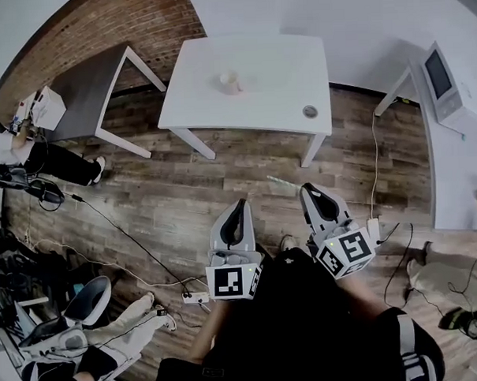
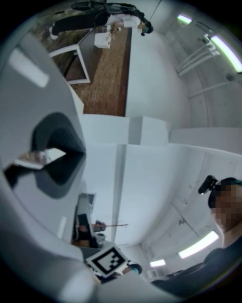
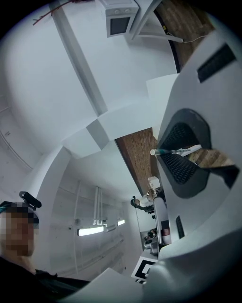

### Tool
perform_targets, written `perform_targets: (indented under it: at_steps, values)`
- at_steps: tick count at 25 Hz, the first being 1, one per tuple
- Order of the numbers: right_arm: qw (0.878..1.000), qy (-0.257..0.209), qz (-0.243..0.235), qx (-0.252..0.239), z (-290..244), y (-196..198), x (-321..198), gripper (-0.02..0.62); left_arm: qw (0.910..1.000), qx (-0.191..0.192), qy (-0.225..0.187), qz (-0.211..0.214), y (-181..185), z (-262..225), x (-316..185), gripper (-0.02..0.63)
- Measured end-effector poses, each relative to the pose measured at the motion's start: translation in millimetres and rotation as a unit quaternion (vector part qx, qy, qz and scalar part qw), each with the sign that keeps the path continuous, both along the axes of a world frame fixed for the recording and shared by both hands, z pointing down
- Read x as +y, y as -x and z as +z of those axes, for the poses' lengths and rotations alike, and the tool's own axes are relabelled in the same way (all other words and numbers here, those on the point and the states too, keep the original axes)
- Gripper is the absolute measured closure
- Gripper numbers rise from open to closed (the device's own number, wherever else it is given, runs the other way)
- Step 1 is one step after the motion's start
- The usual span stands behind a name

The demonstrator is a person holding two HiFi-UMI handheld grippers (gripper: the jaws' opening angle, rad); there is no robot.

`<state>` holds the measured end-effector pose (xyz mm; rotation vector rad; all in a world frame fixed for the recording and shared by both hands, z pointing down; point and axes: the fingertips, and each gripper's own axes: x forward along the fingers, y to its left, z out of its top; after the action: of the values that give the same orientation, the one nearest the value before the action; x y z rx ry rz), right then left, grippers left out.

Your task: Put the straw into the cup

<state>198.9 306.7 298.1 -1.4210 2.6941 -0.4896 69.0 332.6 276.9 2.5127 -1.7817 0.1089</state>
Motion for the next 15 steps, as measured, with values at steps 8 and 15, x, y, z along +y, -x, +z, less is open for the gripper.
perform_targets:
  at_steps: [8, 15]
  values:
    - [1.000, 0.004, -0.017, -0.009, 5.3, 3.0, -27.4, 0.571, 0.9995, -0.009, 0.007, -0.031, 8.9, 6.8, -17.3, 0.601]
    - [1.000, 0.007, -0.012, -0.001, 9.0, 12.7, -67.6, 0.571, 0.9996, -0.007, 0.003, -0.026, 12.6, 11.3, -60.3, 0.601]
